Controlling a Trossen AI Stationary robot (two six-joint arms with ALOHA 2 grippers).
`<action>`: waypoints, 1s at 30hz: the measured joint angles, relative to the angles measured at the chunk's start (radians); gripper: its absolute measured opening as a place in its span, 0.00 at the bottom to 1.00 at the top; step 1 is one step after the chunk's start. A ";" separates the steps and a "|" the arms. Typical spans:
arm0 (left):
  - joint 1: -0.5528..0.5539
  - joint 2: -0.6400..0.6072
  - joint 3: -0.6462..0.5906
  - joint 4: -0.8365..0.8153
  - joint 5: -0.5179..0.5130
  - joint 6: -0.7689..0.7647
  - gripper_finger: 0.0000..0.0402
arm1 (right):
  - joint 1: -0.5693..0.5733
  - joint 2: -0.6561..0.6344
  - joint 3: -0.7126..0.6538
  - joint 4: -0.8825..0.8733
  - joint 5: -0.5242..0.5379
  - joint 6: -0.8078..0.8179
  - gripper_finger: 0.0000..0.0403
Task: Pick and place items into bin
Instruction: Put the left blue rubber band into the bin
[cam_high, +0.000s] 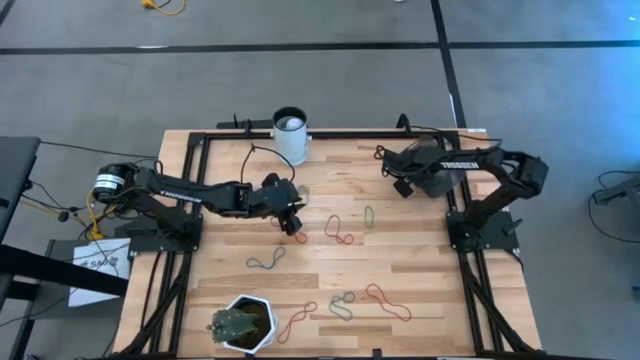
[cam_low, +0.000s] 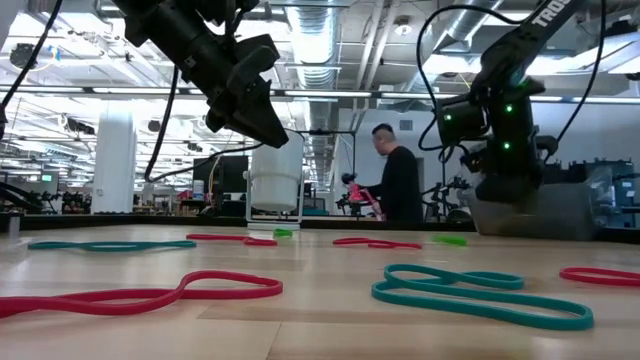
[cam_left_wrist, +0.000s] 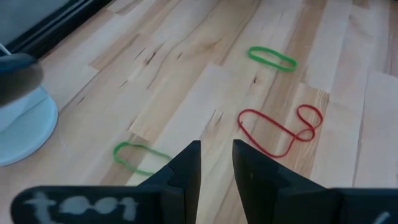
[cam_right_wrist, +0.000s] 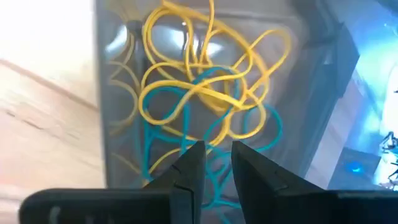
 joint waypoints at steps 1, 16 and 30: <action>0.000 0.000 0.000 0.000 -0.001 0.000 0.21 | 0.000 -0.006 0.000 0.000 0.000 -0.002 0.19; -0.001 0.000 0.000 -0.001 0.003 -0.011 0.21 | 0.043 -0.015 0.007 0.086 -0.142 -0.111 0.19; -0.001 0.000 0.000 -0.001 0.004 -0.025 0.21 | 0.165 -0.015 0.126 0.081 -0.188 -0.151 0.19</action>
